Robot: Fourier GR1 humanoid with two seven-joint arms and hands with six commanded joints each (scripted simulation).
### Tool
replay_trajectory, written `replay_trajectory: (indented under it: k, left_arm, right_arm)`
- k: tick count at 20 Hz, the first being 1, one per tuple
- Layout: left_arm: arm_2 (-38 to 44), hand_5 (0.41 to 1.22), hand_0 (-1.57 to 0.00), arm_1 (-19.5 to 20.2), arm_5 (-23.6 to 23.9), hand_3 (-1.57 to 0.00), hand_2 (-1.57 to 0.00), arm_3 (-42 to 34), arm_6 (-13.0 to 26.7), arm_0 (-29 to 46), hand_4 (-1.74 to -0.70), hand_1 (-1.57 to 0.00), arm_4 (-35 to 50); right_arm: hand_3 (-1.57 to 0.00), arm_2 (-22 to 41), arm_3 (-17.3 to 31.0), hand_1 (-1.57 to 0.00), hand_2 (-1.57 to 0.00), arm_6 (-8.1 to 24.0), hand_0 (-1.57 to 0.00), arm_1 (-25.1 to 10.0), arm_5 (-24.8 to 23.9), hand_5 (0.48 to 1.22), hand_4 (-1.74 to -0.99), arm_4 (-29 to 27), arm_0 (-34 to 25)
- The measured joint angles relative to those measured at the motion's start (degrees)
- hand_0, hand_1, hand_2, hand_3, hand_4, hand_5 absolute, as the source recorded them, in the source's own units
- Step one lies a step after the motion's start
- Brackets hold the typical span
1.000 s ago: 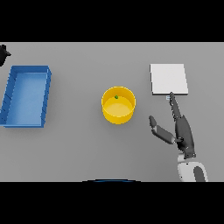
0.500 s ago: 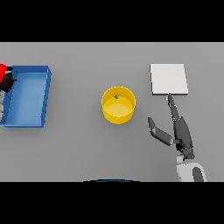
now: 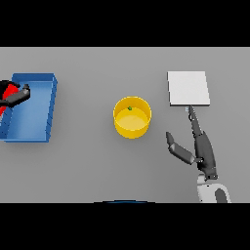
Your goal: Pick up the red beaker and tilt it to pour out 1 green nut into yellow bowl. Pick up the yellow bowl and place it on the metallic measuring scale.
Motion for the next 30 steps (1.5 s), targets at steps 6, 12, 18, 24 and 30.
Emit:
replay_trajectory:
  k: [6, 12, 18, 24, 30]
  left_arm:
    - [0.74, 0.674, -0.12, -0.35, -0.47, -0.1, -0.1, 0.04, -1.07, 0.05, -0.79, -0.1, 1.35]
    - [2.31, 0.679, -0.03, -1.11, 0.89, -0.02, -0.03, 1.81, -5.35, -0.75, -0.78, -0.03, 1.44]
    - [2.01, 0.709, -0.01, -2.13, 1.26, -0.01, -0.01, 1.7, -5.03, -0.98, -0.79, -0.01, 1.73]
    - [1.75, 0.716, 0.0, -2.15, 1.25, 0.0, 0.0, 1.52, -4.81, -1.29, -0.79, 0.0, 1.57]
    - [1.49, 0.721, 0.0, -2.04, 0.9, 0.0, 0.0, 1.47, -4.62, -1.21, -0.8, 0.0, 1.63]
  right_arm:
    - [0.0, 0.69, -1.19, 0.0, 0.0, 1.62, 0.0, 0.45, 0.26, 0.66, -1.193, 0.23, 0.28]
    - [0.0, 2.35, -0.74, 0.0, 0.0, 2.38, 0.0, -1.19, 0.6, 0.694, -1.162, 4.07, -1.3]
    - [0.0, 5.44, 1.07, 0.0, 0.0, 5.92, 0.0, -8.6, 8.52, 0.691, -1.268, 8.66, -10.9]
    - [0.0, 12.75, 4.52, 0.0, 0.0, 6.64, 0.0, -16.39, 14.46, 0.666, -1.276, 21.1, -21.79]
    - [0.0, 17.78, 10.29, 0.0, 0.0, 4.35, 0.0, -17.73, 21.04, 0.662, -1.274, 24.37, -30.77]
